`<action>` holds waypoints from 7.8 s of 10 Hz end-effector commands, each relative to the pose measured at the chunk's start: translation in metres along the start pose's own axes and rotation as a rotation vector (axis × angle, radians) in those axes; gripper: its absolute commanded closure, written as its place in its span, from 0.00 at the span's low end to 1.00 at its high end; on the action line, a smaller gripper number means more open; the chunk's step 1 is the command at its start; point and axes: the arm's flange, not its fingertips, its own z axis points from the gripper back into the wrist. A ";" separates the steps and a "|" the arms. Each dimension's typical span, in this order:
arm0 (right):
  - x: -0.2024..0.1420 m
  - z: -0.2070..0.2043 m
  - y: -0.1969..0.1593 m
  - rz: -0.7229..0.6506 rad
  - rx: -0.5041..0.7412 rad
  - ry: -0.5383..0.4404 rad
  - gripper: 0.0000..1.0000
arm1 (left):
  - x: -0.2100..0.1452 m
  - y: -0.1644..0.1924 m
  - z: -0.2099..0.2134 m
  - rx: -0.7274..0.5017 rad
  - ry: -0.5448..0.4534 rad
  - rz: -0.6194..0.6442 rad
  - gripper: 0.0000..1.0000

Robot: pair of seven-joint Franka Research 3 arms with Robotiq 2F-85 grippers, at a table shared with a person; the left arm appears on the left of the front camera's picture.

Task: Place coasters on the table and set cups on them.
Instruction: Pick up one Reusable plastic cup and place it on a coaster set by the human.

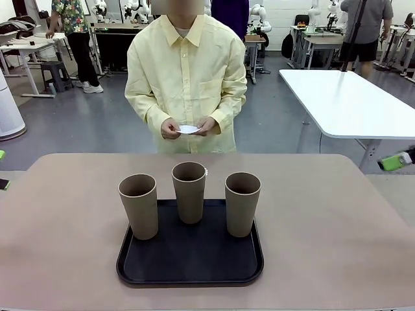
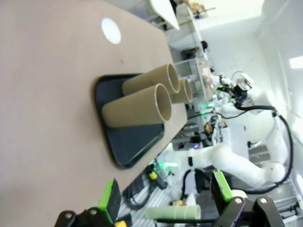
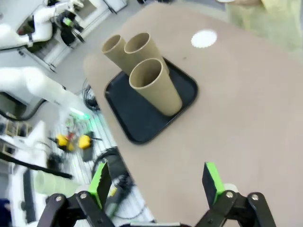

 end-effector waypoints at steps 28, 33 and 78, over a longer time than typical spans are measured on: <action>0.018 -0.169 -0.067 0.672 0.151 -0.108 0.00 | 0.001 0.000 0.002 -0.005 0.000 -0.013 0.00; 0.003 -0.198 -0.097 0.658 0.198 -0.202 0.00 | 0.001 0.000 0.002 -0.005 0.000 -0.013 0.00; -0.011 -0.362 -0.090 0.649 0.517 -0.334 0.00 | 0.001 0.000 0.002 -0.005 0.000 -0.013 0.00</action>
